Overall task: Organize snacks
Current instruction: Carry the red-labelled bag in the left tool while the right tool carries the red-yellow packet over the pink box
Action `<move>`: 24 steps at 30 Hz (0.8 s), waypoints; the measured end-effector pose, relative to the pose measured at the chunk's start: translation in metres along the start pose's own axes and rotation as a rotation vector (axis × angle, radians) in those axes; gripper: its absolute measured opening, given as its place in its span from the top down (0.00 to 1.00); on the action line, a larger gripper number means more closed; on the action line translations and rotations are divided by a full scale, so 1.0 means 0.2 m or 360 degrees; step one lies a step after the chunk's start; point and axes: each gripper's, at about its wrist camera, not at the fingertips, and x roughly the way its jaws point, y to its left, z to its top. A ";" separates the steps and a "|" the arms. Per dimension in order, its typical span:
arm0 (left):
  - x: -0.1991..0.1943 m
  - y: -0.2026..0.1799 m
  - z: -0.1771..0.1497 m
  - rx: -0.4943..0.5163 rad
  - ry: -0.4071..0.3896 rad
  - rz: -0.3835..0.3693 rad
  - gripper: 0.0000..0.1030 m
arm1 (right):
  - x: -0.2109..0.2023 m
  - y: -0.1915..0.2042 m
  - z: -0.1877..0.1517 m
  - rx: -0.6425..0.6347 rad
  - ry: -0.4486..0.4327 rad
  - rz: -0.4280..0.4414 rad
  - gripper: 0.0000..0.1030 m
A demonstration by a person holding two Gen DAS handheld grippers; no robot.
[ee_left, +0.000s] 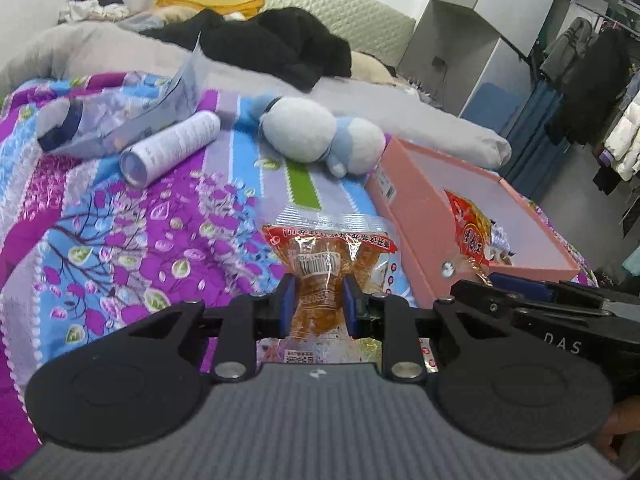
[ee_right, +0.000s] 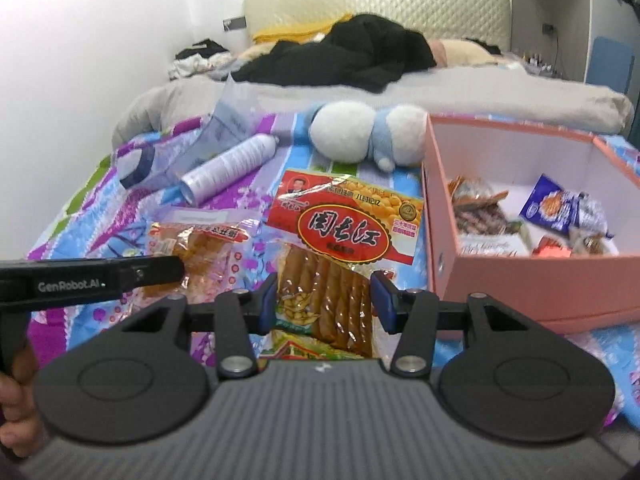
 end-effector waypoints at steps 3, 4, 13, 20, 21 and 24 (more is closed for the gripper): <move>-0.01 -0.06 0.02 0.0013 -0.0018 -0.0024 0.73 | -0.05 -0.02 0.02 -0.0035 -0.0043 -0.0023 0.51; -0.01 -0.08 0.02 0.0018 -0.0019 -0.0035 0.73 | -0.07 -0.03 0.03 -0.0031 -0.0052 -0.0027 0.51; 0.08 -0.30 0.11 0.0083 0.0000 -0.0189 0.73 | -0.16 -0.17 0.06 0.0006 -0.0126 -0.0110 0.51; 0.19 -0.49 0.26 0.0179 -0.0014 -0.0288 0.73 | -0.19 -0.34 0.14 0.0020 -0.0222 -0.0239 0.51; 0.21 -0.52 0.30 0.0179 -0.0014 -0.0307 0.73 | -0.20 -0.36 0.16 0.0020 -0.0241 -0.0258 0.51; 0.27 -0.59 0.43 0.0162 -0.0021 -0.0367 0.73 | -0.20 -0.45 0.23 0.0034 -0.0300 -0.0319 0.51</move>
